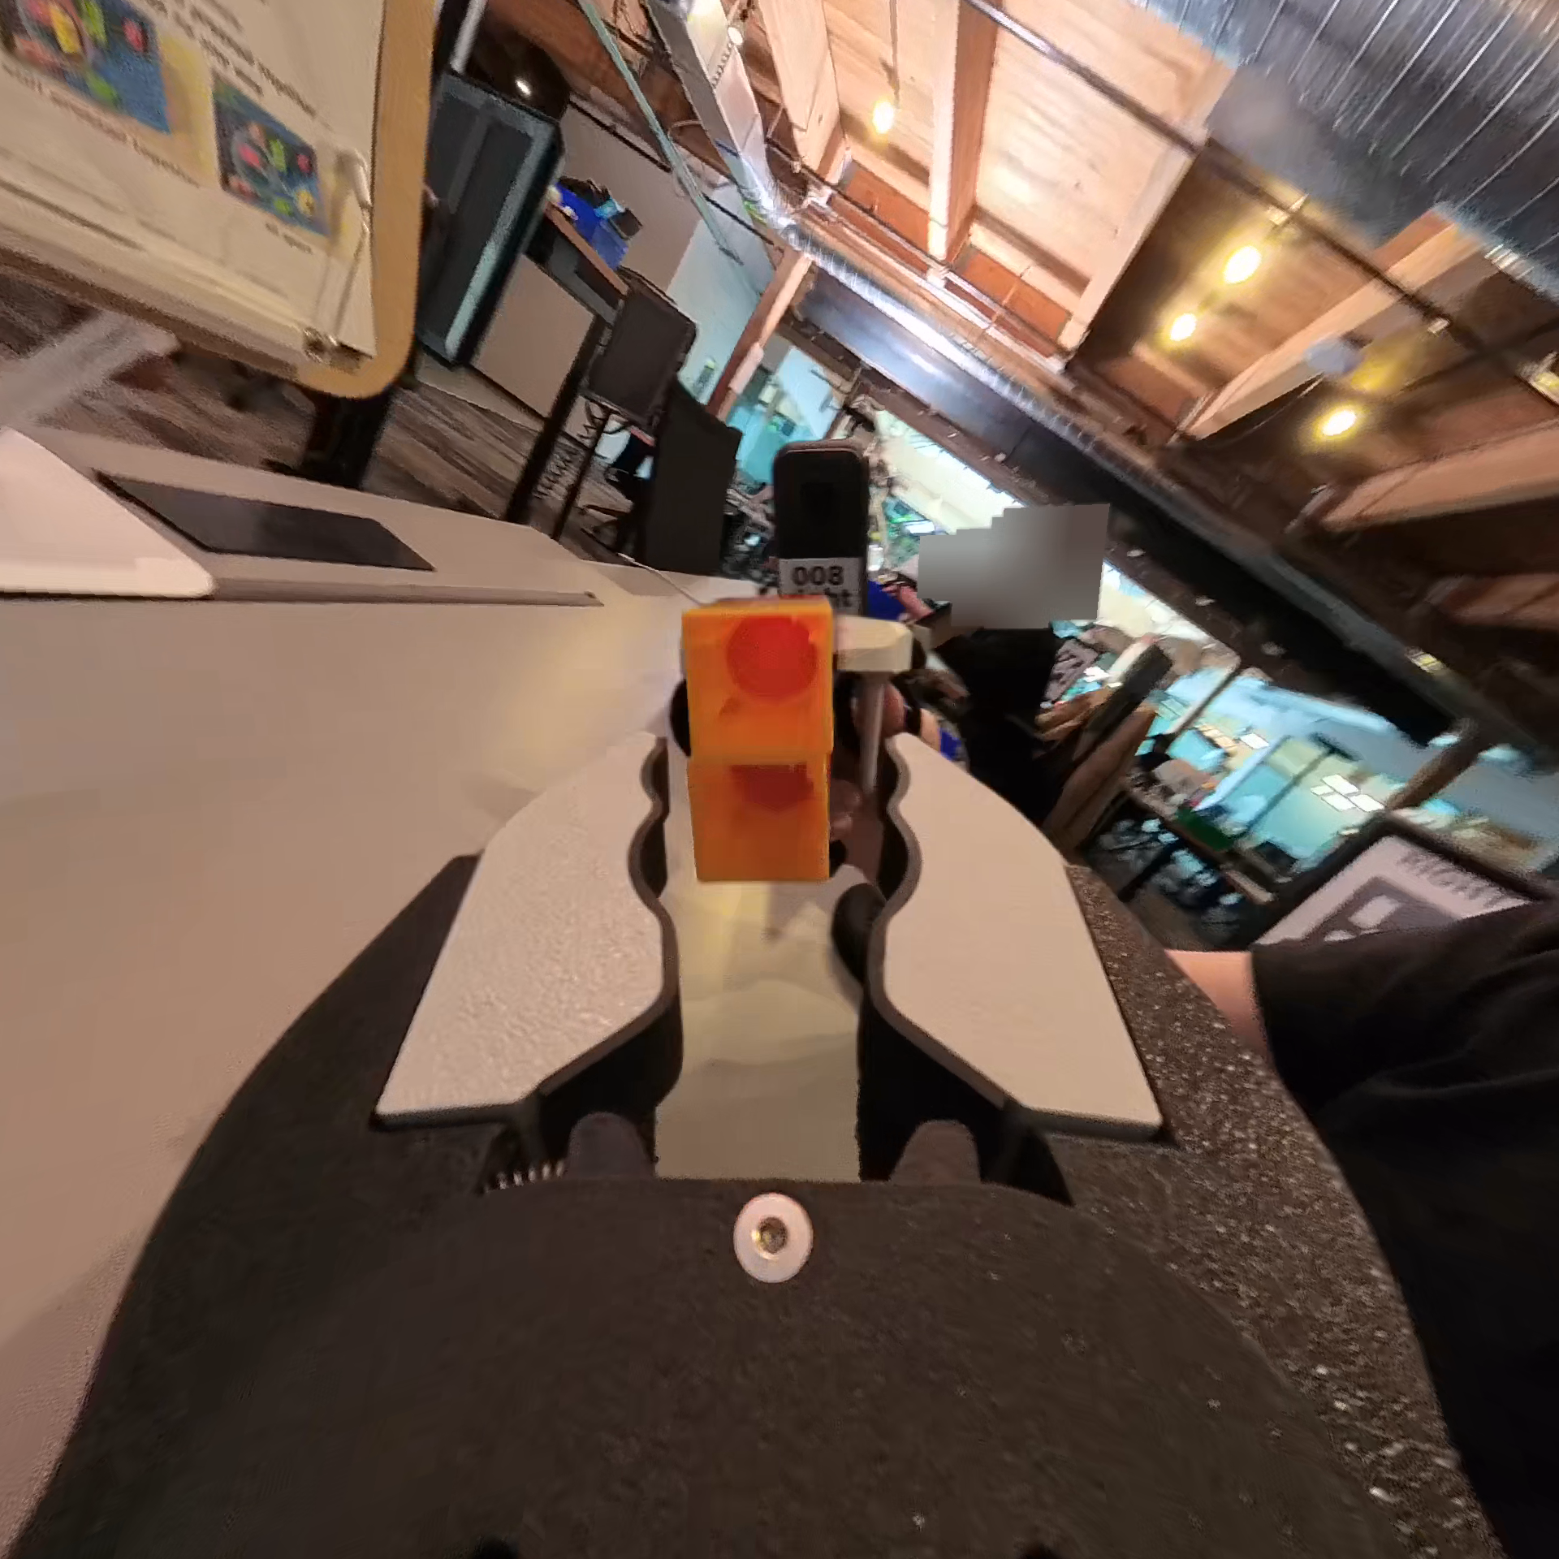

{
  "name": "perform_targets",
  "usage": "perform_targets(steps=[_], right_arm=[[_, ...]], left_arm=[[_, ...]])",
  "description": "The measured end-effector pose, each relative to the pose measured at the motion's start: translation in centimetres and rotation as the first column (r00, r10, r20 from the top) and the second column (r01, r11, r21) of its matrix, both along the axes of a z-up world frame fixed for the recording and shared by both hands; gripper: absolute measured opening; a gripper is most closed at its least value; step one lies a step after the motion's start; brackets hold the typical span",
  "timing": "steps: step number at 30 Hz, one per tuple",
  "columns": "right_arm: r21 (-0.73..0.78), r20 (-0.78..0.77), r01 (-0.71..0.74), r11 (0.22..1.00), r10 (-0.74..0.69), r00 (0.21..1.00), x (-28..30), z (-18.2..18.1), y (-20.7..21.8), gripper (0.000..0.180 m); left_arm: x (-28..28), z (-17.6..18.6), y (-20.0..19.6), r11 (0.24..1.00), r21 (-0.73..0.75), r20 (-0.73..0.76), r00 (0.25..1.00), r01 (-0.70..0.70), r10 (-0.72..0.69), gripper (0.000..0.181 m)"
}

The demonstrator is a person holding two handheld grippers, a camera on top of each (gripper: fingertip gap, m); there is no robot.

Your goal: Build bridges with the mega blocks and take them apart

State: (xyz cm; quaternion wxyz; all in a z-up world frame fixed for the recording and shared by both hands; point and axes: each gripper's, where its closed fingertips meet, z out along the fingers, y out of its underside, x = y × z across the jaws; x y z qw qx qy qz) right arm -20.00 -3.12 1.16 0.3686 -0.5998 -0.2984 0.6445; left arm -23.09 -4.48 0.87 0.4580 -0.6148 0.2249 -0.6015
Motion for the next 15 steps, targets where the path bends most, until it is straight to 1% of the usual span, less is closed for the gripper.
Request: perform_targets(steps=[2,3,4,6,11,15], right_arm=[[-0.024,-0.043,-0.003,1.000,0.002,0.999,0.4,0.3,0.3,0.033],[-0.030,-0.034,0.007,1.000,-0.008,0.999,0.5,0.1,0.4,0.033],[-0.032,-0.020,0.010,0.999,-0.011,1.000,0.5,-0.1,0.5,0.033],[-0.035,-0.015,0.009,0.999,-0.009,1.000,0.4,-0.1,0.4,0.033],[-0.059,0.002,0.007,0.998,-0.006,1.000,0.3,-0.5,0.5,0.033],[-0.051,0.010,-0.021,0.999,0.021,1.000,-0.3,-0.6,0.1,0.033]], left_arm=[[0.2,-0.5,-0.1,0.996,-0.075,0.033,0.998,0.057,-0.055,0.044],[0.5,-0.8,-0.3,0.990,-0.104,0.043,0.995,0.091,-0.087,0.042],[0.8,-1.0,-0.4,0.986,-0.123,0.051,0.993,0.111,-0.105,0.044],[1.1,-1.1,-0.4,0.985,-0.129,0.058,0.993,0.111,-0.105,0.044],[1.6,-1.7,-0.3,0.987,-0.131,0.011,0.996,0.090,-0.089,0.043],[2.1,-2.1,-0.5,0.983,-0.148,-0.002,0.994,0.111,-0.112,0.042]])
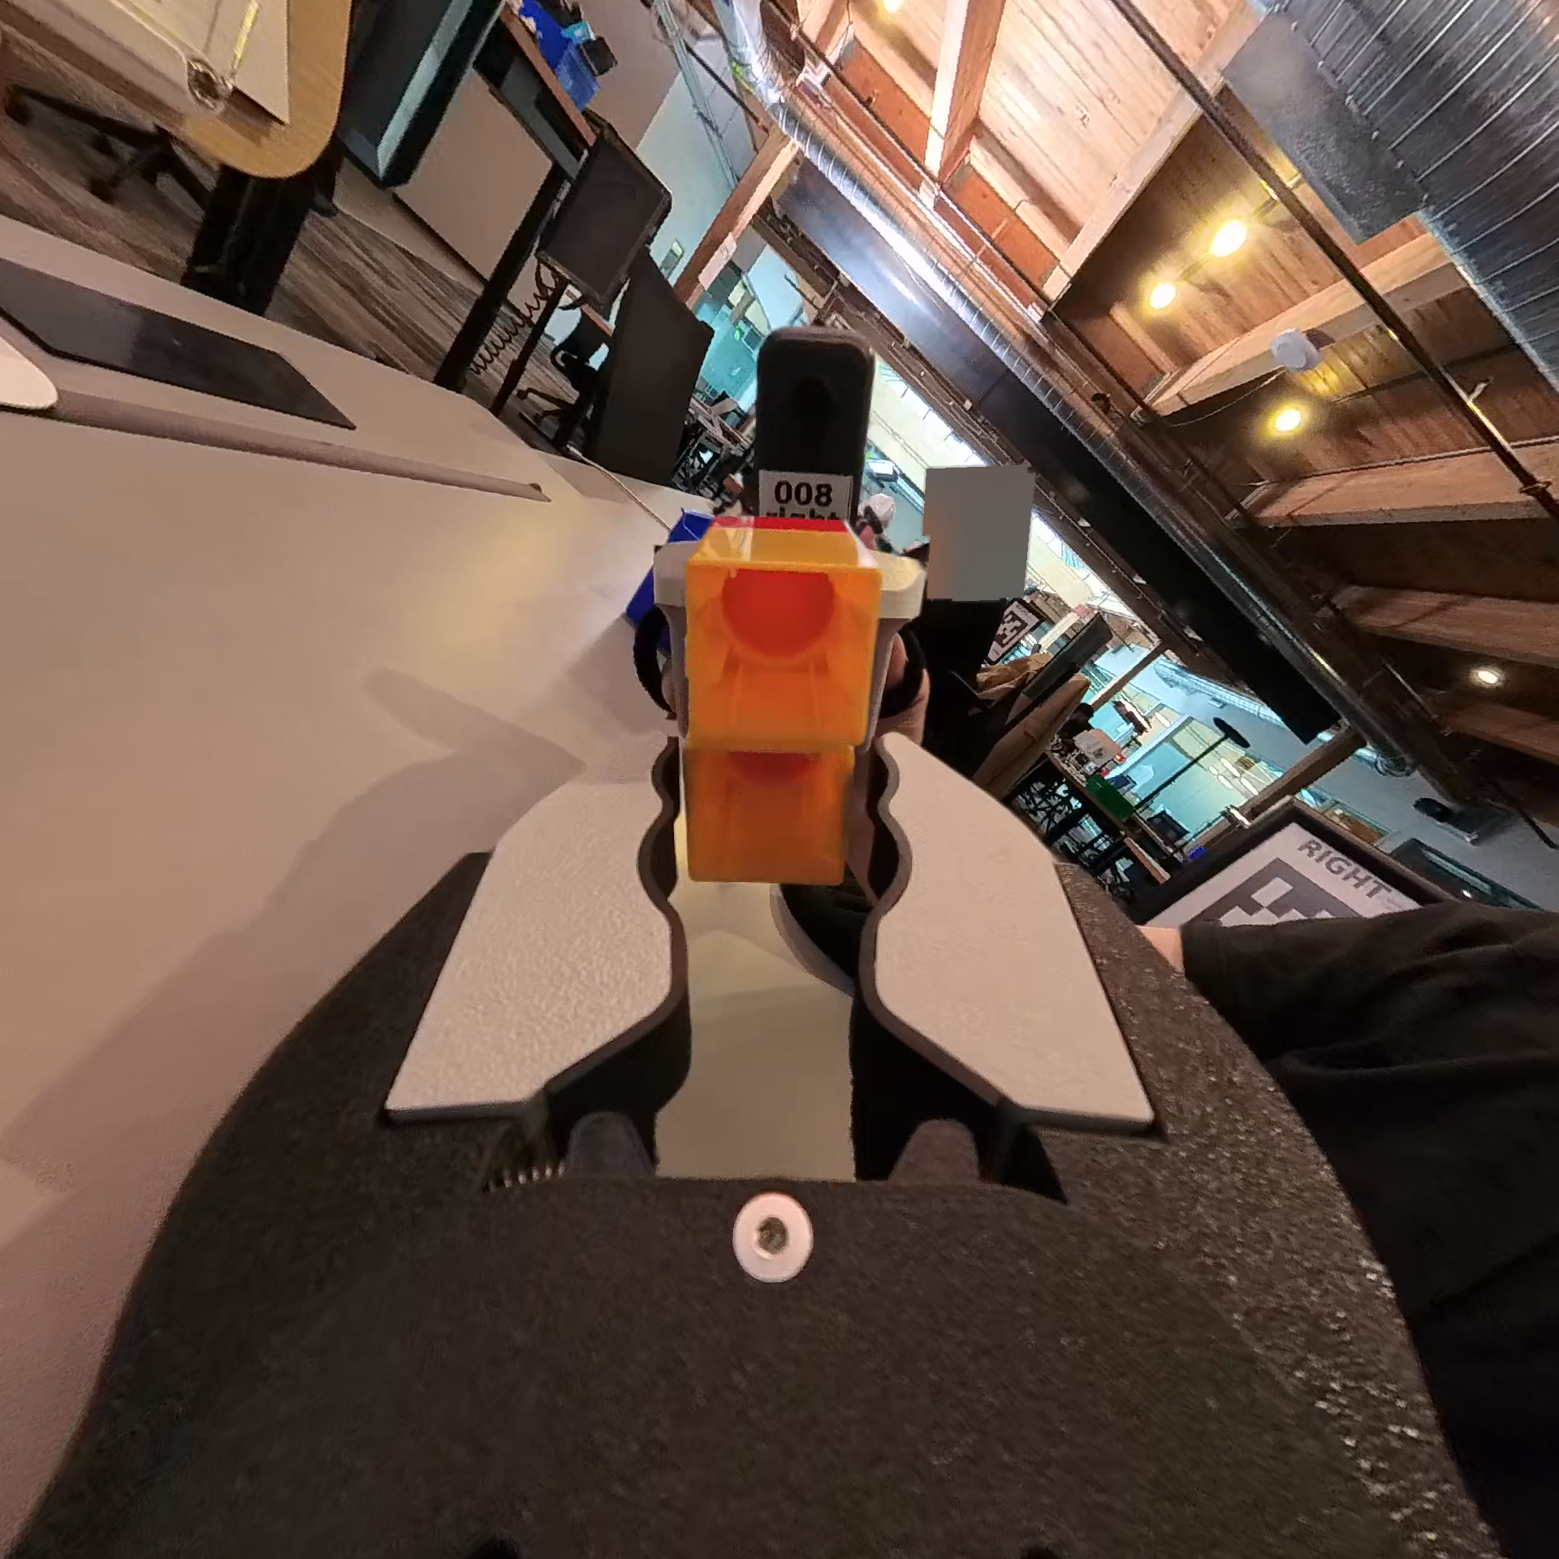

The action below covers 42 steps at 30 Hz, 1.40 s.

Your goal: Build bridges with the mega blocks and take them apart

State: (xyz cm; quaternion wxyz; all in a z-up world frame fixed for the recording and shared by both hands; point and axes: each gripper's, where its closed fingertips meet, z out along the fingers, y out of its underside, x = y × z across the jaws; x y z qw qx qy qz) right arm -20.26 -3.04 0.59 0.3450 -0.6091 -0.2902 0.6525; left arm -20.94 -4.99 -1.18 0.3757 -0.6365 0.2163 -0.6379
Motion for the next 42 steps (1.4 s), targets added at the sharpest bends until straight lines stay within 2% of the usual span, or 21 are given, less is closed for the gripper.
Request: perform_targets(steps=[2,6,8,9,14,16,28,42], right_arm=[[-0.003,-0.008,-0.006,1.000,0.006,1.000,-0.1,0.2,-0.1,0.034],[0.005,-0.010,-0.001,1.000,0.001,1.000,-0.2,0.4,-0.2,0.034],[0.001,0.014,0.008,1.000,-0.008,1.000,-0.2,0.1,-0.1,0.052],[0.005,0.035,-0.003,1.000,0.003,0.999,-0.1,-0.3,-0.3,0.054],[0.014,0.078,-0.037,0.999,0.036,0.996,-0.5,-1.0,-0.8,0.049],[0.018,0.097,-0.062,0.998,0.060,0.994,-0.7,-1.3,-1.1,0.034],[-0.035,0.142,-0.115,0.993,0.119,0.983,-0.3,-2.2,-1.6,0.033],[-0.017,0.158,-0.123,0.992,0.124,0.980,-0.2,-2.8,-1.7,0.033]], left_arm=[[0.3,-0.2,-0.2,1.000,-0.009,-0.004,1.000,0.017,-0.017,0.036],[0.3,0.1,-0.3,1.000,-0.019,0.008,1.000,0.023,-0.023,0.036],[0.0,0.6,-0.3,0.999,-0.037,0.047,0.999,0.021,-0.020,0.035],[-0.3,0.9,-0.2,0.998,-0.051,0.071,0.997,0.025,-0.021,0.035],[-0.7,0.6,0.1,0.998,-0.058,0.055,0.998,0.015,-0.011,0.036],[-0.6,0.4,0.3,0.998,-0.060,0.049,0.999,0.008,-0.005,0.035],[-0.2,-0.5,-0.2,0.999,-0.025,-0.040,0.999,0.021,-0.022,0.035],[0.0,-1.2,-0.2,1.000,-0.011,-0.064,0.998,0.019,-0.020,0.035]])
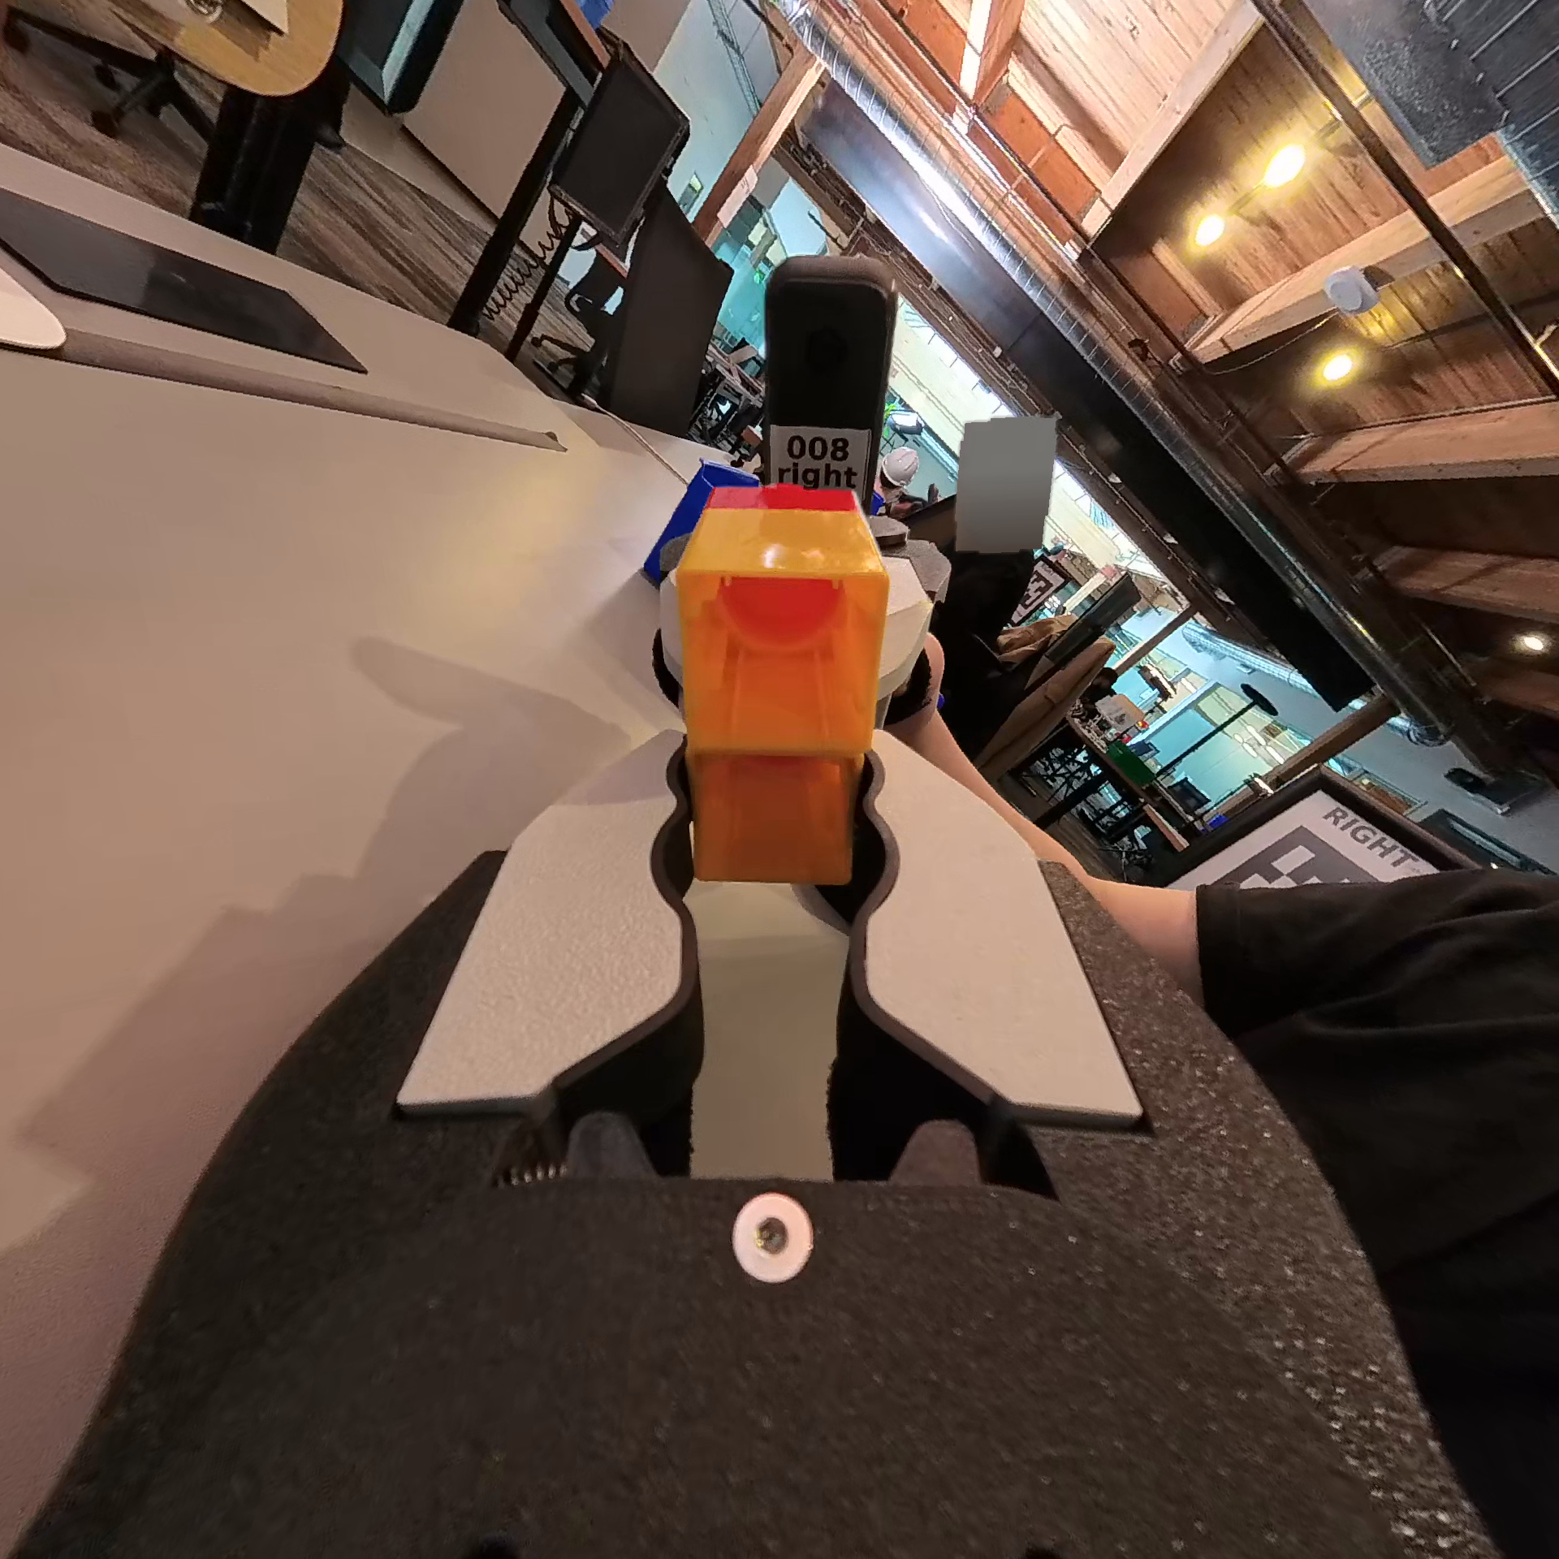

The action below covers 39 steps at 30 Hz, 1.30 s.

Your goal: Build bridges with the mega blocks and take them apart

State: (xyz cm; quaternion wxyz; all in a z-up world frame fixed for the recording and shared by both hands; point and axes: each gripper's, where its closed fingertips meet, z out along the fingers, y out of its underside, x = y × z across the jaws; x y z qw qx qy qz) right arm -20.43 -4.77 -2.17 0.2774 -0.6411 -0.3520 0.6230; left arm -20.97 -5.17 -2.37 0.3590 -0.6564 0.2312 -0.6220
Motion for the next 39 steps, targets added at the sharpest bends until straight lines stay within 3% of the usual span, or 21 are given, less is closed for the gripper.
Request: perform_targets(steps=[6,9,15,17,18,24,27,29,31,33,35,39], right_arm=[[-0.006,-0.067,0.028,1.000,-0.028,0.997,-0.4,1.3,0.0,0.034],[-0.044,-0.069,0.045,0.998,-0.048,0.996,-0.6,1.0,0.3,0.047],[0.016,-0.063,0.045,0.999,-0.044,0.997,-0.6,1.5,-0.1,0.034],[0.045,-0.046,0.080,0.996,-0.078,0.996,-0.4,1.6,0.2,0.033],[0.039,-0.053,0.085,0.996,-0.083,0.995,-0.2,1.8,0.3,0.034],[-0.078,-0.160,0.097,0.992,-0.108,0.981,2.6,4.4,1.0,0.033],[-0.085,-0.224,0.085,0.993,-0.102,0.969,4.3,6.7,0.5,0.034],[-0.051,-0.215,0.101,0.994,-0.109,0.971,5.4,7.8,0.1,0.033],[0.122,-0.124,0.164,0.979,-0.149,0.981,6.6,8.2,-0.2,0.033],[0.418,0.000,0.203,0.886,-0.223,0.975,8.2,8.4,-0.5,0.034],[0.661,0.129,0.141,0.737,-0.298,0.946,10.0,8.4,-1.1,0.034],[0.895,0.293,-0.116,0.431,-0.371,0.881,13.4,8.3,-3.3,0.034]], left_arm=[[-0.4,1.2,0.0,1.000,-0.016,0.062,0.998,0.009,-0.008,0.035],[-0.6,1.4,-0.1,0.999,-0.034,0.093,0.996,0.017,-0.014,0.036],[-0.6,1.5,0.0,1.000,-0.017,0.097,0.995,-0.003,0.005,0.036],[-0.6,2.0,-0.3,1.000,-0.017,0.118,0.993,0.018,-0.016,0.061],[-0.7,2.3,-0.5,0.999,-0.015,0.128,0.991,0.030,-0.028,0.062],[-2.7,3.8,-0.2,1.000,0.008,0.220,0.975,-0.002,0.000,0.055],[-3.1,3.3,0.2,1.000,0.007,0.198,0.980,-0.015,0.013,0.052],[-3.0,3.2,0.2,1.000,0.002,0.202,0.979,-0.009,0.009,0.049],[-2.7,3.0,0.1,1.000,-0.001,0.195,0.981,0.003,-0.003,0.049],[-2.2,2.7,-0.1,1.000,0.005,0.178,0.984,0.017,-0.017,0.047],[-1.9,2.4,-0.3,1.000,0.009,0.159,0.987,0.028,-0.029,0.047],[-1.2,2.2,-0.6,0.998,0.003,0.150,0.987,0.057,-0.057,0.045]])
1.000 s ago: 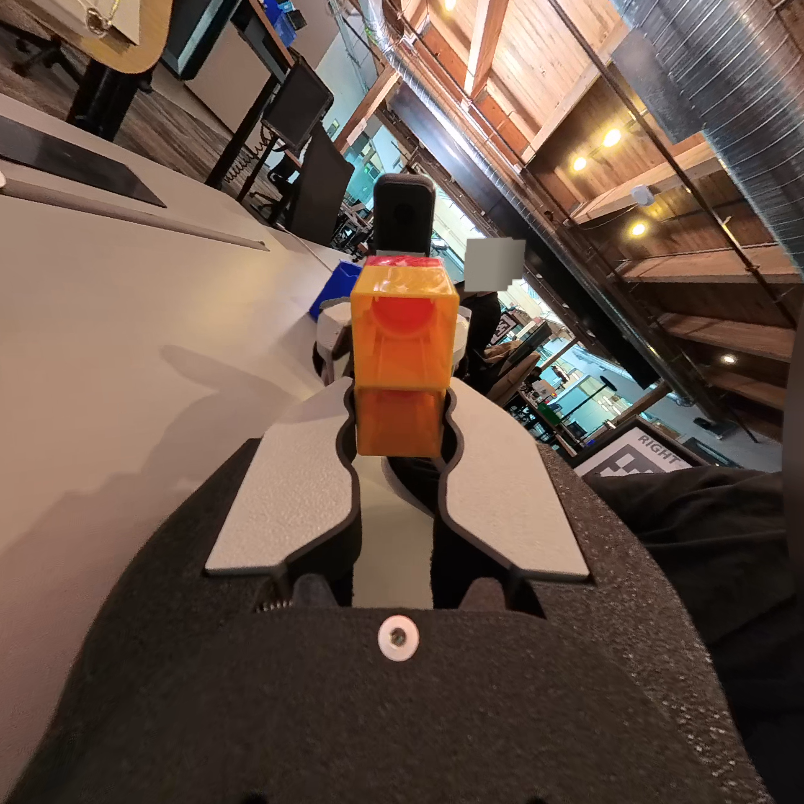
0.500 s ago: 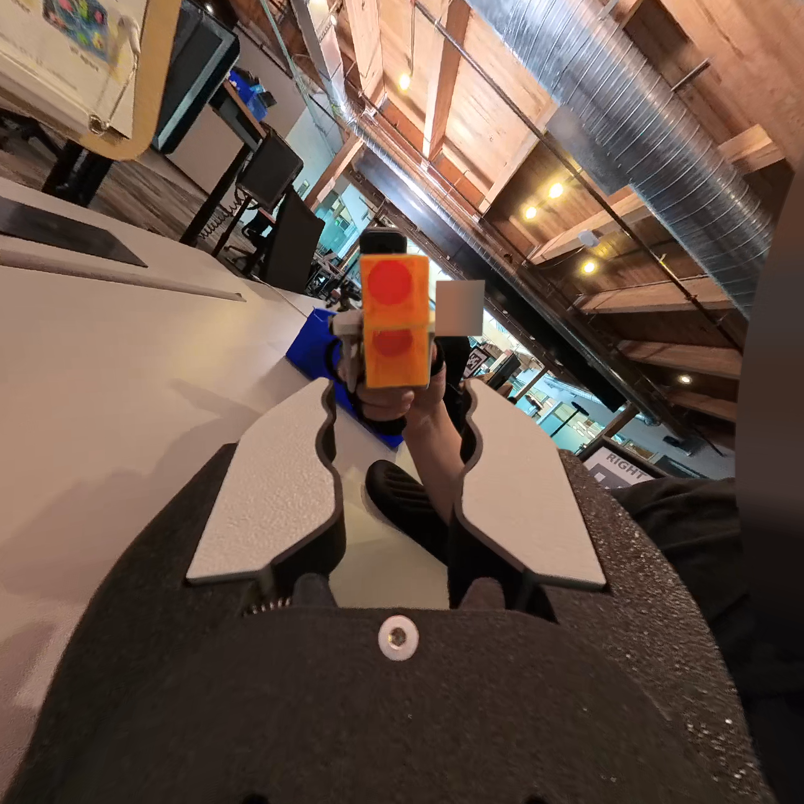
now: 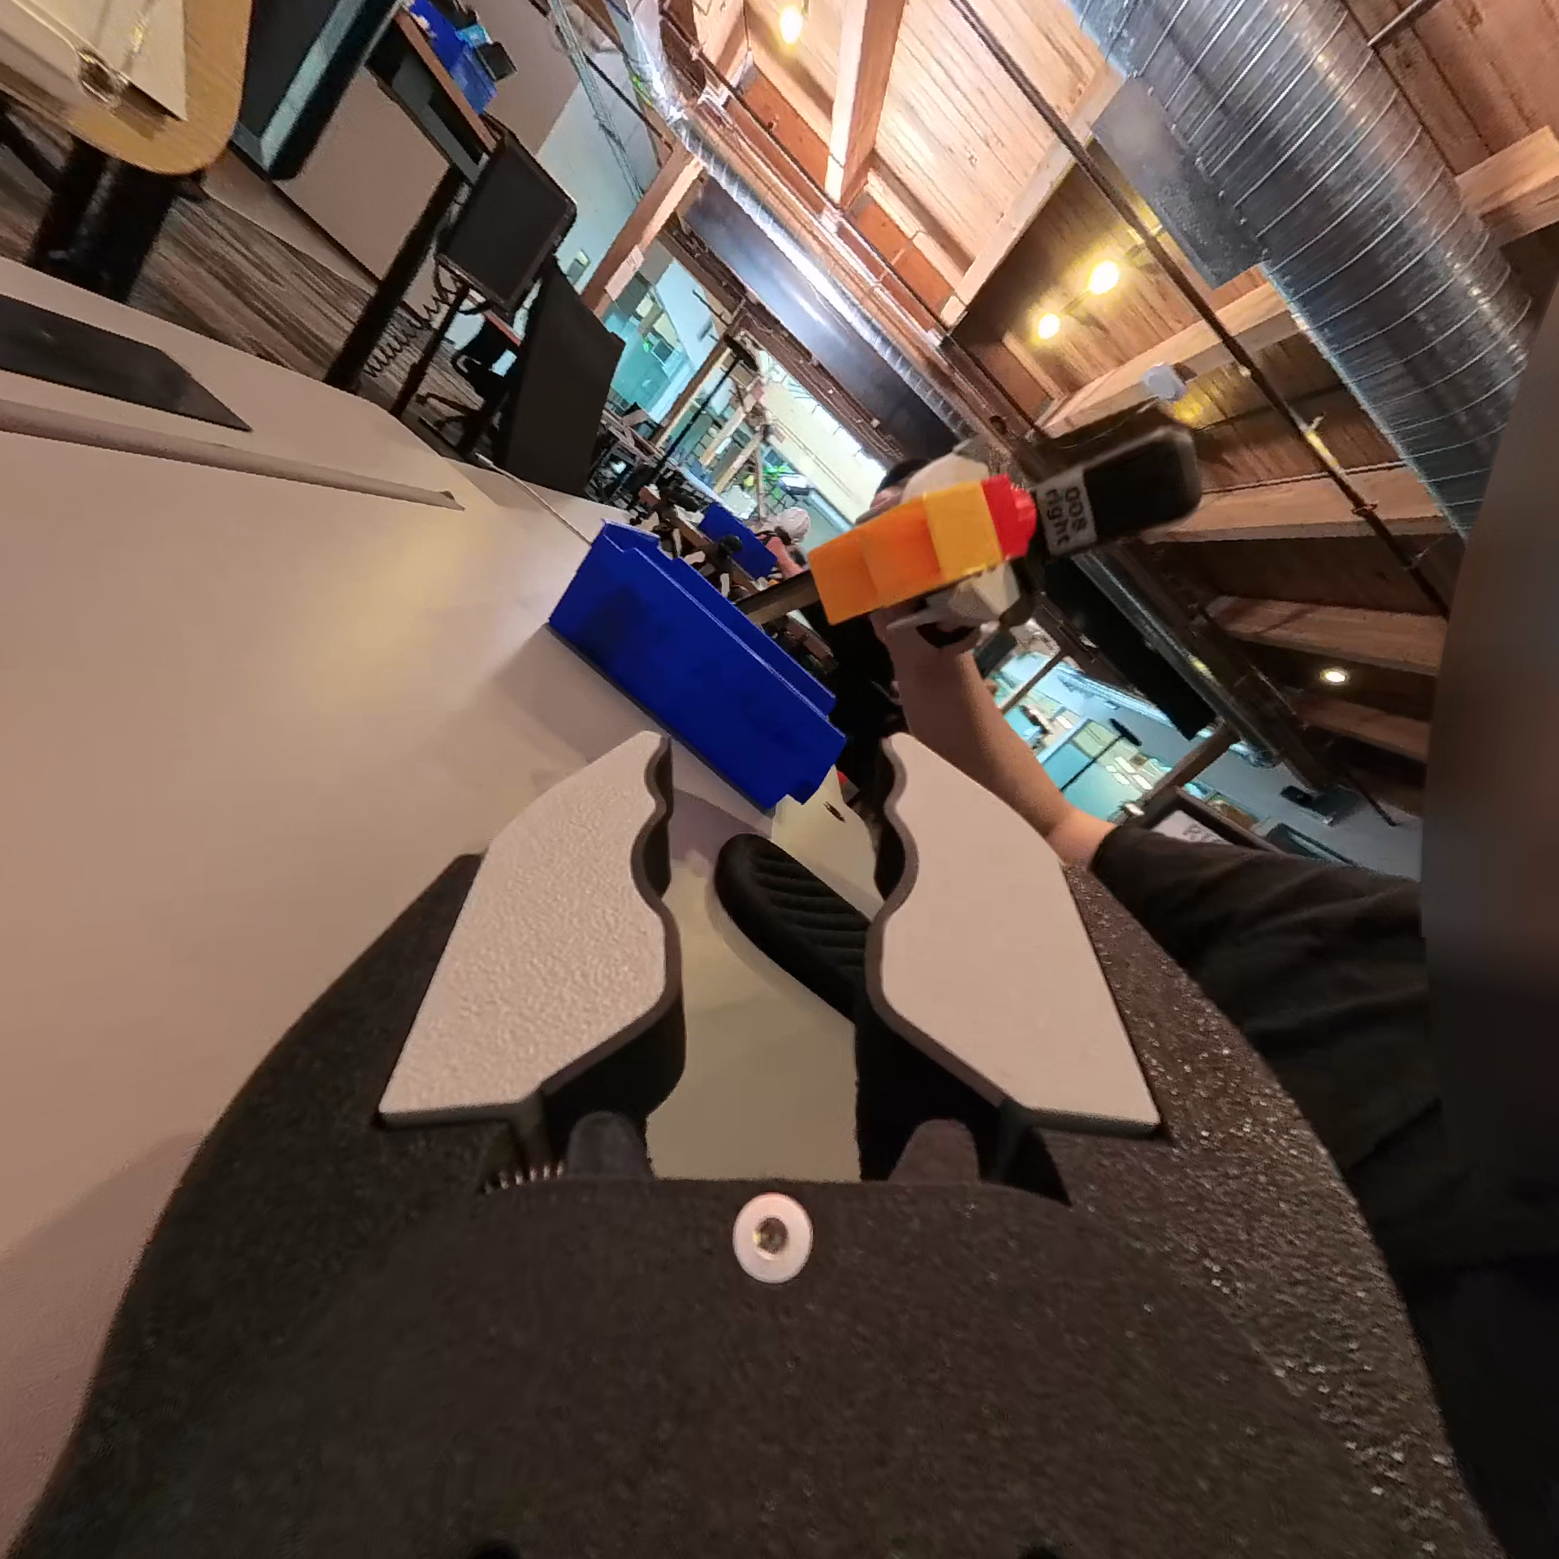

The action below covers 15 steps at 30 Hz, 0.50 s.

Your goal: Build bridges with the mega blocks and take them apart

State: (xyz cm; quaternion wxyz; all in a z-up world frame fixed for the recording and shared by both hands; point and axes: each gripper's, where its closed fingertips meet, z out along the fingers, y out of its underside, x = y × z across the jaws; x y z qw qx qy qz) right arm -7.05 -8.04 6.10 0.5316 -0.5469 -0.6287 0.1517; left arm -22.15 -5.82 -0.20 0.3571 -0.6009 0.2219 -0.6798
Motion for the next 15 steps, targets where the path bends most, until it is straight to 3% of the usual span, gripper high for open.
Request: perform_targets(steps=[3,7,15], right_arm=[[0.225,0.162,-0.032,0.974,-0.005,0.987,1.4,-0.3,-1.6,0.034],[0.558,0.325,-0.168,0.813,-0.028,0.945,1.4,-1.1,-4.1,0.033],[0.616,0.380,-0.227,0.754,-0.032,0.924,1.8,-3.0,-5.0,0.033]], left_arm=[[0.5,0.3,-0.5,0.998,-0.039,0.051,0.997,0.058,-0.056,0.044],[1.2,-0.8,-0.8,0.996,-0.048,0.006,0.997,0.075,-0.075,0.044],[1.8,-1.7,-0.9,0.994,-0.070,-0.014,0.996,0.082,-0.083,0.043]])
